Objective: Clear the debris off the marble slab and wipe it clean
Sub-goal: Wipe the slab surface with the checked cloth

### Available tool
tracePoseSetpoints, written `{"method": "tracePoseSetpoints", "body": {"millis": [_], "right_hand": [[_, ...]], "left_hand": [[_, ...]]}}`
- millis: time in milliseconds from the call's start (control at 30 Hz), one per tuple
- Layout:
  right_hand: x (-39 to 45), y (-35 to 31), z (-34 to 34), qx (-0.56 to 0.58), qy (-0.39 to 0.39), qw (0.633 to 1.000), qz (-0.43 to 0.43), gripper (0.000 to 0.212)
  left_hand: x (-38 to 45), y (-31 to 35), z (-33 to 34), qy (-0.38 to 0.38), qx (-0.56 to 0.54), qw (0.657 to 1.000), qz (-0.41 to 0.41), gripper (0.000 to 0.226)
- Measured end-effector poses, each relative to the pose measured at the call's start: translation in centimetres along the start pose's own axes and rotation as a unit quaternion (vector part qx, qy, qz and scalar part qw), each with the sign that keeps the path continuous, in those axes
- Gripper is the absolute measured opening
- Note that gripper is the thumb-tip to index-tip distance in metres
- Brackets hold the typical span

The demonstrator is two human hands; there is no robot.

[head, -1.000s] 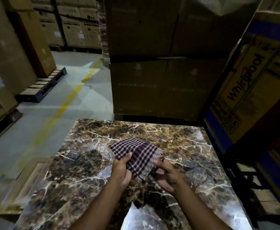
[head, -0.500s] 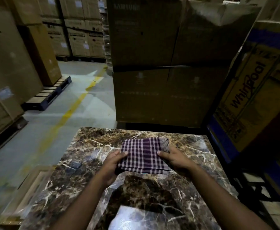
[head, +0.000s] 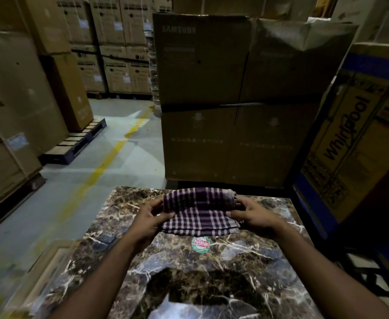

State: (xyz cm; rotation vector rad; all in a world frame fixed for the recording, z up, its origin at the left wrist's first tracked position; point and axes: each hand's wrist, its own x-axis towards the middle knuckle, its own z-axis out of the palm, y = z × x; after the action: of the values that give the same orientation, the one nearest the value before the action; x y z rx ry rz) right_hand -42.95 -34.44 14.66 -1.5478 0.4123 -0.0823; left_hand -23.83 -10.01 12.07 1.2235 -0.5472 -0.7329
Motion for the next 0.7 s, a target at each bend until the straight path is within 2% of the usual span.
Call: {"method": "tracePoseSetpoints", "body": {"millis": [100, 133, 233, 300, 367, 433, 500, 600, 633, 700], "right_hand": [[-0.2, 0.4, 0.1, 0.018, 0.011, 0.999, -0.037, 0.033], [-0.4, 0.4, 0.3, 0.032, 0.009, 0.998, -0.051, 0.032], [-0.9, 0.6, 0.6, 0.083, 0.01, 0.993, -0.087, 0.03], [-1.5, 0.8, 0.9, 0.1, 0.02, 0.99, -0.093, 0.008], [-1.6, 1.4, 0.7, 0.102, 0.039, 0.99, -0.089, 0.026], [-1.6, 1.9, 0.4, 0.106, 0.046, 0.99, -0.076, 0.023], [-1.5, 2.1, 0.3, 0.122, 0.053, 0.989, -0.068, 0.031], [-1.7, 1.3, 0.2, 0.065, 0.064, 0.993, -0.068, 0.019], [-1.6, 0.9, 0.3, 0.035, 0.068, 0.995, -0.069, 0.021], [-1.3, 0.4, 0.2, 0.007, 0.08, 0.995, -0.062, 0.049]], "left_hand": [[-0.4, 0.3, 0.3, -0.015, -0.02, 1.0, 0.007, 0.059], [-0.5, 0.3, 0.3, -0.012, -0.019, 1.0, 0.012, 0.056], [-1.1, 0.1, 0.9, 0.003, -0.033, 0.999, 0.043, 0.018], [-1.6, 0.0, 1.4, 0.0, -0.033, 0.998, 0.05, 0.008], [-1.9, -0.2, 1.6, 0.001, 0.001, 0.999, 0.045, 0.033], [-2.0, -0.2, 1.6, -0.001, 0.031, 0.999, 0.037, 0.047], [-2.0, -0.3, 1.7, 0.001, 0.048, 0.998, 0.035, 0.038], [-2.0, -0.5, 2.0, 0.009, 0.073, 0.997, 0.039, 0.018], [-2.0, -0.6, 2.0, 0.017, 0.09, 0.995, 0.048, 0.011], [-1.8, -0.9, 2.0, 0.036, 0.106, 0.993, 0.046, 0.011]]}}
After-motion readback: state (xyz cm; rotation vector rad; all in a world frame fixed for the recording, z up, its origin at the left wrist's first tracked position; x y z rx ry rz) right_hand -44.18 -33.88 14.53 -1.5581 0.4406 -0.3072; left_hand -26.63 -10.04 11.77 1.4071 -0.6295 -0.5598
